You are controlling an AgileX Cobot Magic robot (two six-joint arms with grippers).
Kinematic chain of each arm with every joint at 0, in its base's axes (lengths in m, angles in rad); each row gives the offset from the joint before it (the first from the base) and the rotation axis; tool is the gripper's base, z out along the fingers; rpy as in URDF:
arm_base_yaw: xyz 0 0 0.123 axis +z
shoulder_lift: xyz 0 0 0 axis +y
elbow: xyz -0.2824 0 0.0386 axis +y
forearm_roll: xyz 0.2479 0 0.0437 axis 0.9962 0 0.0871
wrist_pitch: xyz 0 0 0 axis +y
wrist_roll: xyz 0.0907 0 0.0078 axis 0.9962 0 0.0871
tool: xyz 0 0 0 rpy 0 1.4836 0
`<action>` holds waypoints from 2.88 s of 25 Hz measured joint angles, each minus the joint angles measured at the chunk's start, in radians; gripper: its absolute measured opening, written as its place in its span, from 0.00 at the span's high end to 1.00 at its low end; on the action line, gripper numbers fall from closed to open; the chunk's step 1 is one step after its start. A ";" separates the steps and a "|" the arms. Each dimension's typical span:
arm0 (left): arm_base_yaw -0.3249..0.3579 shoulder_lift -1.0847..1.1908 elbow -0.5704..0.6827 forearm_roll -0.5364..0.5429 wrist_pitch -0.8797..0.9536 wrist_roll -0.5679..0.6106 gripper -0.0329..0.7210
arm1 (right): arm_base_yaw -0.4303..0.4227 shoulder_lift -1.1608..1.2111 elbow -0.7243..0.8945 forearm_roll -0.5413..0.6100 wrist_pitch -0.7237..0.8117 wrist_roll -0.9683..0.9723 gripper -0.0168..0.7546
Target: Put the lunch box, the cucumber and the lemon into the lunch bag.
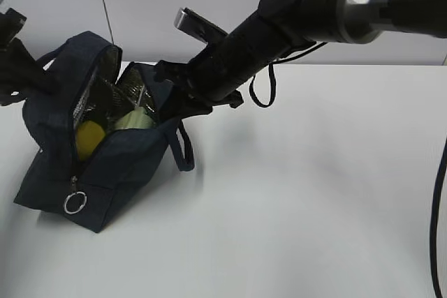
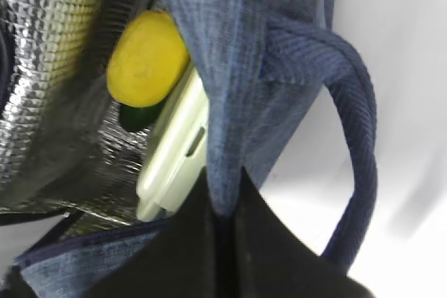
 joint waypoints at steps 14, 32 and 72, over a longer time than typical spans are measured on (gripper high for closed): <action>-0.203 0.000 0.000 -0.175 -0.017 0.001 0.97 | -0.009 -0.186 0.000 -0.483 0.163 0.184 0.98; -0.375 0.067 0.000 -0.322 -0.177 0.002 0.96 | -0.009 -0.279 0.000 -0.854 0.324 0.281 0.98; -0.401 0.118 0.000 -0.398 -0.196 0.042 0.70 | -0.010 -0.258 0.000 -0.875 0.180 0.296 0.32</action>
